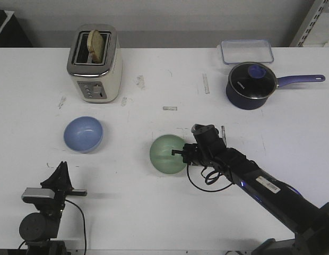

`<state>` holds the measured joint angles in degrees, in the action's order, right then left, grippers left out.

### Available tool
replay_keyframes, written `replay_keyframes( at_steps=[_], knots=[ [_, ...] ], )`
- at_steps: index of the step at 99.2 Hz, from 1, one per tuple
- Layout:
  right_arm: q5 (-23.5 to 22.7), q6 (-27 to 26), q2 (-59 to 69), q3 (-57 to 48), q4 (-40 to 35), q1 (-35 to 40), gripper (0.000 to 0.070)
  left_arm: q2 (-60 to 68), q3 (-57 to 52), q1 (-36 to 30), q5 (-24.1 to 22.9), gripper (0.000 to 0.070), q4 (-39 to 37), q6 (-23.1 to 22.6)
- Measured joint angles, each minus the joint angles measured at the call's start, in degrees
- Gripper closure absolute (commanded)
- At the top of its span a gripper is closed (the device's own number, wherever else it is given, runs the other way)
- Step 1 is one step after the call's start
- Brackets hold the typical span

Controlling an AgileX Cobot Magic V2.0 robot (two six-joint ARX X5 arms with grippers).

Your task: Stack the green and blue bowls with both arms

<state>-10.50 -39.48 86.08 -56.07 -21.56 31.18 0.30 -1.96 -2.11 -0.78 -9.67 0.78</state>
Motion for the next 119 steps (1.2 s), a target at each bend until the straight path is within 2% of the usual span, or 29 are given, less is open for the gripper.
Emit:
replay_keyframes(
  at_steps=[14, 26, 31, 49, 63, 68, 88, 105, 111, 119],
  knots=[
    [0.04, 0.00, 0.04, 0.00, 0.50, 0.22, 0.0666, 0.00, 0.00, 0.00, 0.00, 0.0699, 0.00, 0.00],
    [0.02, 0.00, 0.07, 0.00, 1.77, 0.24, 0.0524, 0.00, 0.00, 0.00, 0.00, 0.0699, 0.00, 0.00],
    [0.00, 0.00, 0.07, 0.00, 1.77, 0.24, 0.0488, 0.00, 0.00, 0.00, 0.00, 0.0699, 0.00, 0.00],
    [0.02, -0.02, 0.07, 0.00, 1.84, 0.26, 0.0468, 0.00, 0.00, 0.00, 0.00, 0.0700, 0.00, 0.00],
    [0.07, 0.20, -0.44, 0.00, 1.86, 0.26, 0.0276, 0.00, 0.00, 0.00, 0.00, 0.0699, 0.00, 0.00],
    [0.33, 0.46, -1.33, 0.00, 1.84, 0.26, 0.0252, 0.00, 0.00, 0.00, 0.00, 0.0699, 0.00, 0.00],
    [5.35, 4.24, -9.11, 0.00, 1.75, 0.26, 0.0252, 0.00, 0.00, 0.00, 0.00, 0.0699, 0.00, 0.00],
    [10.67, 15.04, -15.80, 0.00, 1.75, -1.62, 0.0263, 0.00, 0.00, 0.00, 0.00, 0.0699, 0.00, 0.00],
    [11.54, 20.33, -17.79, 0.00, 1.77, -3.45, 0.0343, 0.00, 0.00, 0.00, 0.00, 0.0699, 0.00, 0.00],
    [11.76, 28.00, -19.71, 0.00, 1.77, -6.47, 0.0552, 0.00, 0.00, 0.00, 0.00, 0.0699, 0.00, 0.00]
  ],
)
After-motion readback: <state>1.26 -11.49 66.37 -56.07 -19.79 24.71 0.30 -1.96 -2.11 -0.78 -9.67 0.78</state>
